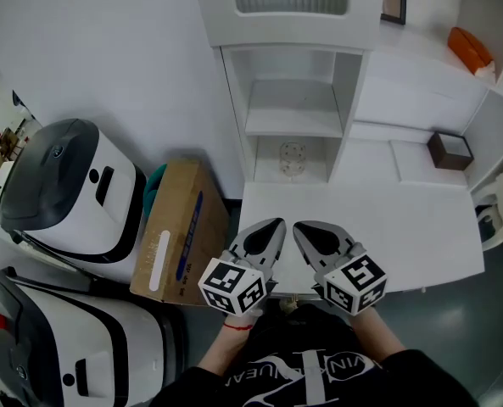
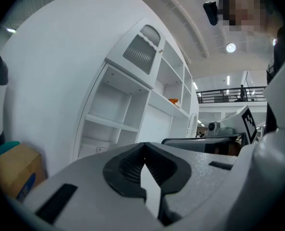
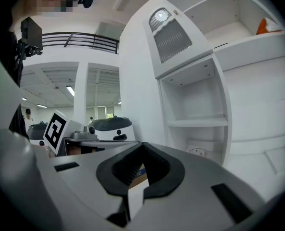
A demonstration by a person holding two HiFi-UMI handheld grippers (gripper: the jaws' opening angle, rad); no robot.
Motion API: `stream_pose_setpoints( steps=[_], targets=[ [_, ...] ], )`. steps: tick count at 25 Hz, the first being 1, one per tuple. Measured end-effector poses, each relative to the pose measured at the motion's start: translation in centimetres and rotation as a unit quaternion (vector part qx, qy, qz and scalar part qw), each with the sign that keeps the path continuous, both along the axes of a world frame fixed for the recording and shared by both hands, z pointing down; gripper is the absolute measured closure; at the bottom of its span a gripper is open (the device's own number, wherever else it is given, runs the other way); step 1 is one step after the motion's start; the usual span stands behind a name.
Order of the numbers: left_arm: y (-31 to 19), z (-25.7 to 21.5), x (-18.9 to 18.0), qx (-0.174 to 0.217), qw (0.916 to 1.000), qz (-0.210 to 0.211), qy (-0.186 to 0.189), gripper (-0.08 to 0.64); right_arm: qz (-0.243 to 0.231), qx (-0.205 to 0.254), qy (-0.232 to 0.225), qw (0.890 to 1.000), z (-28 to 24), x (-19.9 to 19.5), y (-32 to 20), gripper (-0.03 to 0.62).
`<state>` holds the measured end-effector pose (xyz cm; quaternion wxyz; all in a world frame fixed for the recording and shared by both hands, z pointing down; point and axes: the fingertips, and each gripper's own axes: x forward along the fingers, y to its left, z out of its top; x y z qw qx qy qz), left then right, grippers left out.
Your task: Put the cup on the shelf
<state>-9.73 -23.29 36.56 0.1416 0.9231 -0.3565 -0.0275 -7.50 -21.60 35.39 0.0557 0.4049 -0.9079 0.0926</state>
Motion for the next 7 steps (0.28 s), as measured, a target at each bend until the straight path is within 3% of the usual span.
stream_pose_setpoints(
  steps=[7],
  targets=[
    [-1.0,-1.1,0.3,0.01,0.9999,0.001,-0.002,0.554,-0.006,0.01,-0.003,1.0,-1.1,0.2,-0.9,0.589]
  ],
)
